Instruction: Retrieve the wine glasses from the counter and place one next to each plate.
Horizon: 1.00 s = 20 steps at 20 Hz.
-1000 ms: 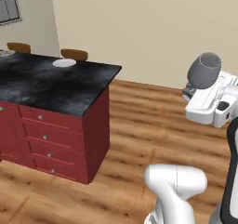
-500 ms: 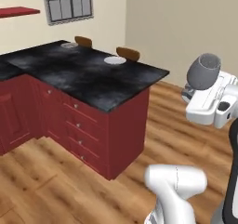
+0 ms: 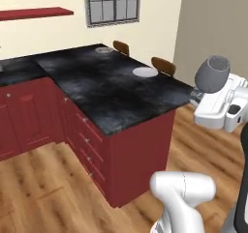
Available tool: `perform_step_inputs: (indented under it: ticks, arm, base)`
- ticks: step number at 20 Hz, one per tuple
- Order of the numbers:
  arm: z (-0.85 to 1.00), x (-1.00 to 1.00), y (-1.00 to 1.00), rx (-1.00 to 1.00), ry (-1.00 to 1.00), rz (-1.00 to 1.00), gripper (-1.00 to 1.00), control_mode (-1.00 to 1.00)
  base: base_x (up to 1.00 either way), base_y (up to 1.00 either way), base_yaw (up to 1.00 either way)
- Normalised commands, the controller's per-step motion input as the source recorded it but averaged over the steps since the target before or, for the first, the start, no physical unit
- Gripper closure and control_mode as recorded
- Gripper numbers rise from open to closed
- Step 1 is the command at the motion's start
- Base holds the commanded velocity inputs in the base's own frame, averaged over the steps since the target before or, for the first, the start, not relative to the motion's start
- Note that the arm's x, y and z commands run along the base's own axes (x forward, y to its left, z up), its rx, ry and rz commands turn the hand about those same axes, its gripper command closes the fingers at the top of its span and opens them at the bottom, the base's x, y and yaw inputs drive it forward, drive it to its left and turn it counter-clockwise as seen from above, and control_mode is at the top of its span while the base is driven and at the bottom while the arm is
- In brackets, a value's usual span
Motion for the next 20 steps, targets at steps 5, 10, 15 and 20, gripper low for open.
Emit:
perform_step_inputs:
  ticks: [5,10,15,20]
  arm:
    - [0.00,0.00,0.00,0.00,0.00,0.00,1.00,1.00]
    - [0.00,0.00,0.00,0.00,0.00,0.00,1.00,1.00]
    - [0.00,0.00,0.00,0.00,0.00,0.00,1.00,1.00]
    - [0.00,0.00,0.00,0.00,0.00,0.00,1.00,1.00]
  base:
    - [0.44,-1.00,0.33]
    - [0.27,-1.00,0.27]
    - [0.22,-1.00,0.29]
    - [0.57,-1.00,0.38]
